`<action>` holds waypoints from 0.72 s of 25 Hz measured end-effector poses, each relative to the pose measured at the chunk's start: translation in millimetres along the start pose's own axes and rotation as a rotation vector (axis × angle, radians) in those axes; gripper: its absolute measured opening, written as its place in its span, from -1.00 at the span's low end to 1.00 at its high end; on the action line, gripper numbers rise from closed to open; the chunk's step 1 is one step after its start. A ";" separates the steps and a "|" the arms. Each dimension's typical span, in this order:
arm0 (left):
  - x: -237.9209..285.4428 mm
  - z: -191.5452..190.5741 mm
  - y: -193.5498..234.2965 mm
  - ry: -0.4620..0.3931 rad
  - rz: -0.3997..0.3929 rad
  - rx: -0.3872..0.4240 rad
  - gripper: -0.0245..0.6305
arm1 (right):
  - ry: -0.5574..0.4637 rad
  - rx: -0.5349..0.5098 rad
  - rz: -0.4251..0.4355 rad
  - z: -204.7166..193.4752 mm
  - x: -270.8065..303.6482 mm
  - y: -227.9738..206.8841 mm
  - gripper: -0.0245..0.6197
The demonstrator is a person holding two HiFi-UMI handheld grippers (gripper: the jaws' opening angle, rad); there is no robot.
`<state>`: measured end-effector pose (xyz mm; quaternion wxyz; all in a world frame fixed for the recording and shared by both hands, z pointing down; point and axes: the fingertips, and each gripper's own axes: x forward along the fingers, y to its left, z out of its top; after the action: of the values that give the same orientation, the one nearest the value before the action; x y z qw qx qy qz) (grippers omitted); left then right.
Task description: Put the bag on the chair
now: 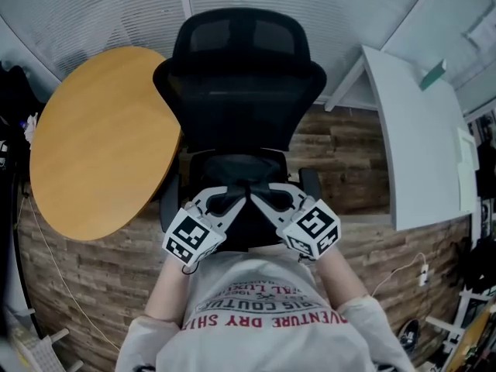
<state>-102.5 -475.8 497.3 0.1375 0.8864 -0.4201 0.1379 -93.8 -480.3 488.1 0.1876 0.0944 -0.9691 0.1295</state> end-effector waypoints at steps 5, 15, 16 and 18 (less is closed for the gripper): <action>12.7 -12.8 30.2 0.035 -0.016 -0.021 -0.74 | 0.033 0.015 -0.018 -5.1 26.0 -22.6 -0.75; 52.0 -37.6 82.4 0.099 -0.022 -0.084 -0.73 | 0.086 0.068 -0.043 -21.8 65.0 -77.5 -0.74; 54.5 -37.2 85.4 0.087 -0.026 -0.094 -0.73 | 0.080 0.076 -0.044 -22.7 67.1 -81.0 -0.74; 59.1 -35.8 91.0 0.058 -0.033 -0.114 -0.73 | 0.063 0.099 -0.045 -23.0 69.3 -88.1 -0.74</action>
<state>-142.3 -560.1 563.3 0.2022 0.8794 -0.4086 0.1372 -128.8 -566.6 554.5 0.2159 0.1210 -0.9528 0.1758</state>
